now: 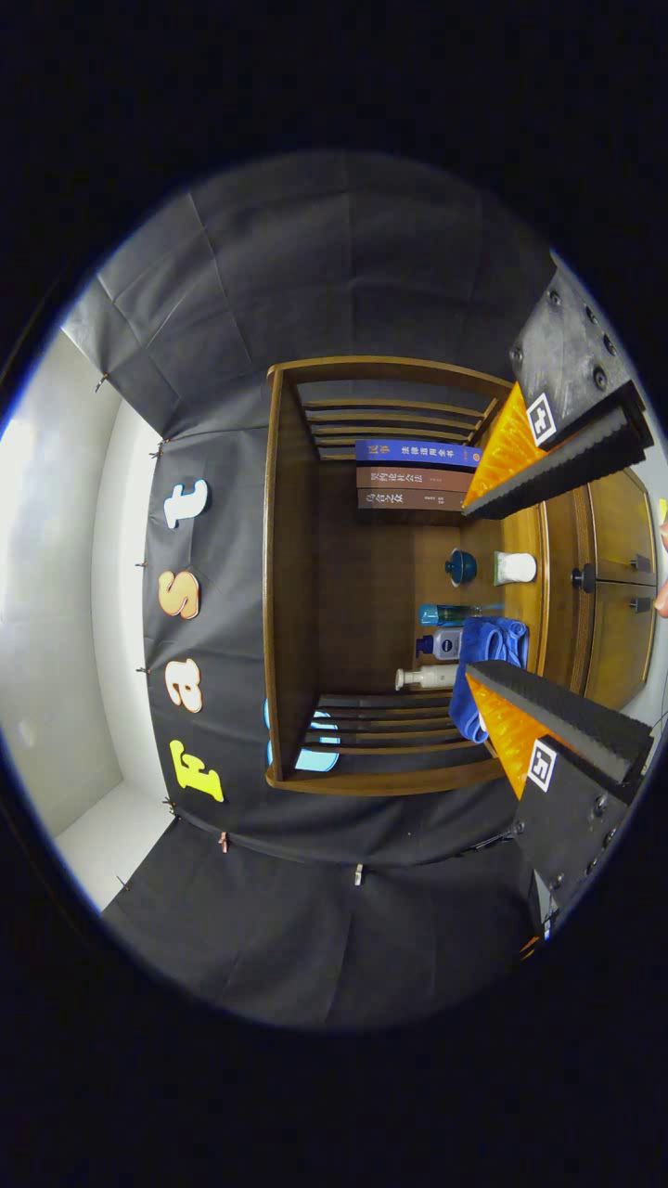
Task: Pull open the drawer, take out the items inside it, and place them on the countertop above the cabinet.
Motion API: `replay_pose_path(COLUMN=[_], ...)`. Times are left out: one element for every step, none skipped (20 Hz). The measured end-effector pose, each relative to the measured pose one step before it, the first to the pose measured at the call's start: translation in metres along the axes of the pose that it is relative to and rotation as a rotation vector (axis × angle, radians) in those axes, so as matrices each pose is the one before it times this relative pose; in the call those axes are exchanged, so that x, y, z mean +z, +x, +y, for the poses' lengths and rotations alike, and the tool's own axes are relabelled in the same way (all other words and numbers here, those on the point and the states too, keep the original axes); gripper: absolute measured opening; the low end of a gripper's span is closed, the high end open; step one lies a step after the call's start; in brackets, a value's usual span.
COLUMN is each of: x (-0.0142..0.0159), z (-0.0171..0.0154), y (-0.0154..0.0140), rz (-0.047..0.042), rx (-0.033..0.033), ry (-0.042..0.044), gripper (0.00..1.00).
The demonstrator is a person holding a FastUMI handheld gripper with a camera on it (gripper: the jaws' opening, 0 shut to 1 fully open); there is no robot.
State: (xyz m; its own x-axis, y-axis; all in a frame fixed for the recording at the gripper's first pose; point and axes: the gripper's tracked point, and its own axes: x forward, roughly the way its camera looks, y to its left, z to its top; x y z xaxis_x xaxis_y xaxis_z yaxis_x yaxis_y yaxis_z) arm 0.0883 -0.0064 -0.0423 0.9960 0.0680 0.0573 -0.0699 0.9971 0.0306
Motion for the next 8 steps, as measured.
replay_pose_path(x=[0.00118, 0.00037, 0.00128, 0.00105, 0.00109, 0.0012, -0.00023, -0.00027], z=[-0.00114, -0.00165, -0.00079, -0.00093, -0.0011, 0.00027, 0.00076, 0.00103], y=[-0.00024, 0.00099, 0.00016, -0.00007, -0.00046, -0.00003, 0.0002, 0.00017], rz=[-0.00086, -0.00052, -0.0026, -0.00031, -0.00204, -0.0009, 0.00192, 0.00276], rx=[-0.00092, -0.00105, -0.00051, -0.00153, -0.00167, -0.0011, 0.00162, 0.00259], ry=[-0.00113, 0.00033, 0.00111, 0.00048, 0.00022, 0.00145, 0.00174, 0.00142], gripper=[0.99, 0.99, 0.99, 0.99, 0.99, 0.99, 0.99, 0.99])
